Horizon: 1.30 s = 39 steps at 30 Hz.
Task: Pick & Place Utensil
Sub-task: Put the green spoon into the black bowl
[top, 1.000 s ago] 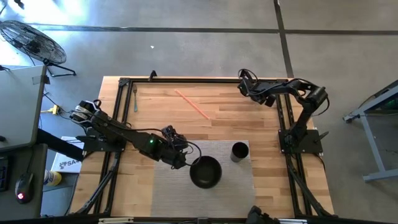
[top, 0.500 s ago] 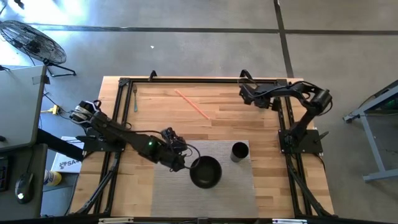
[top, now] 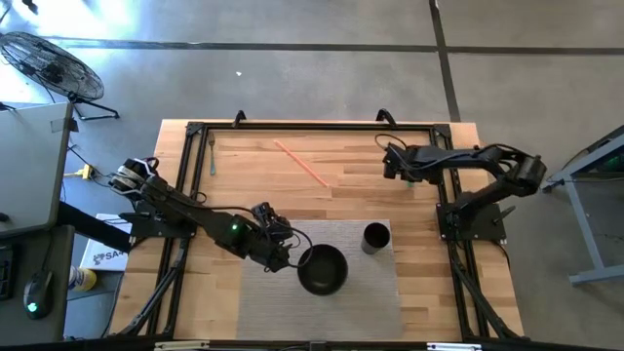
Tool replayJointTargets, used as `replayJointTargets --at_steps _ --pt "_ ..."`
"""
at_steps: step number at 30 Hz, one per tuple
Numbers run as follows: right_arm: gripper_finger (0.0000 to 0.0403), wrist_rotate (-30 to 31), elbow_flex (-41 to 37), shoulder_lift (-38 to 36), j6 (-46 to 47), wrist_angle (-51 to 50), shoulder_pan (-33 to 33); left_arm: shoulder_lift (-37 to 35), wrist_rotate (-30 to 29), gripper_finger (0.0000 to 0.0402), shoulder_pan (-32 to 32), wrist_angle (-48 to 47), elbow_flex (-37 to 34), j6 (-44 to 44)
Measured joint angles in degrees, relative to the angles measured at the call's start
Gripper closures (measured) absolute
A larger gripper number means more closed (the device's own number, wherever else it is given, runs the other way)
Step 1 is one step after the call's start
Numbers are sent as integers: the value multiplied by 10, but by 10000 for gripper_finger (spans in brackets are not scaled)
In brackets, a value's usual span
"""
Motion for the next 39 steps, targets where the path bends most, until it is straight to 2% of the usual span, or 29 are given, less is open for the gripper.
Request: replayJointTargets --at_steps 6,15,19,25,32,36,39 --pt "385 25 -42 -52 1 22 0 0 -3 28 1 1 0 0" --pt "301 52 -55 -84 -55 84 -4 0 -5 28 1 1 0 0" --pt "280 67 -54 -81 -61 88 -25 0 -4 28 1 1 0 0" --pt "278 102 -55 -79 -89 94 -47 0 -4 28 1 0 0 0" --pt "278 101 -149 -78 -90 248 -49 0 -4 28 1 0 0 3" --pt "279 123 -199 -80 -93 336 -33 0 -5 28 1 0 0 4" --pt "282 153 -210 -79 -104 353 -2 0 -5 28 1 0 0 5"
